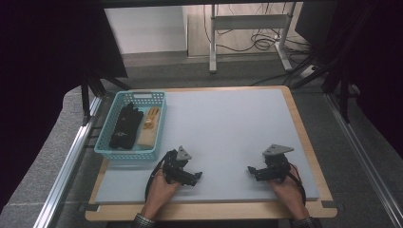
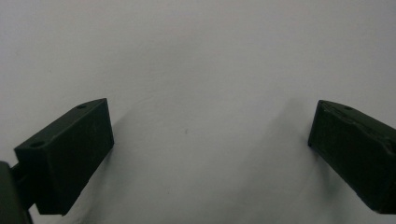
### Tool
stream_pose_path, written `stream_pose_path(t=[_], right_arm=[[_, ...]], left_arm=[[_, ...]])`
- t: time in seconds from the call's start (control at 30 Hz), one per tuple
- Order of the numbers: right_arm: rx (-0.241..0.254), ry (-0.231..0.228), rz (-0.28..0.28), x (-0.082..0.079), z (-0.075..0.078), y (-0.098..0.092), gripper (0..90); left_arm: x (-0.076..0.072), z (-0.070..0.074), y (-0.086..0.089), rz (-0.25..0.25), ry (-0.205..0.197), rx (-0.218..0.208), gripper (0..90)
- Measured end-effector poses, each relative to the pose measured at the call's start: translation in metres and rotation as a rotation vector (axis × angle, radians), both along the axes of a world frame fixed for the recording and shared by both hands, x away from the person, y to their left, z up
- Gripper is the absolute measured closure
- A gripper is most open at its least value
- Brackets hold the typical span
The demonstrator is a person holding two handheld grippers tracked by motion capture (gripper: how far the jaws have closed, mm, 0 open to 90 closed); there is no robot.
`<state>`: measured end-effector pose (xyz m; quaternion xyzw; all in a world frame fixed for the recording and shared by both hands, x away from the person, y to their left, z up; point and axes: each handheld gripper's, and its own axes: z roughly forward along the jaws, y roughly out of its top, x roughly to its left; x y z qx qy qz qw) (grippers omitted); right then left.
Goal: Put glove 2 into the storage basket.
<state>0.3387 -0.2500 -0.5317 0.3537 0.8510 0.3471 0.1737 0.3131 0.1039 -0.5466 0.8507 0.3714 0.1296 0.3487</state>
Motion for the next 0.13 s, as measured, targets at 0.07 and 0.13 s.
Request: stream_pose_path(t=[0.07, 0.13], right_arm=[[0.001, 0.001, -0.001, -0.0002, -0.0003, -0.0002, 8.9], [0.000, 0.000, 0.000, -0.0004, -0.0003, 0.0001, 8.9]], left_arm=[[-0.0006, -0.0001, -0.0005, 0.003, 0.002, 0.002, 0.2], [-0.0007, 0.0000, -0.0007, 0.006, 0.002, 0.002, 0.3]])
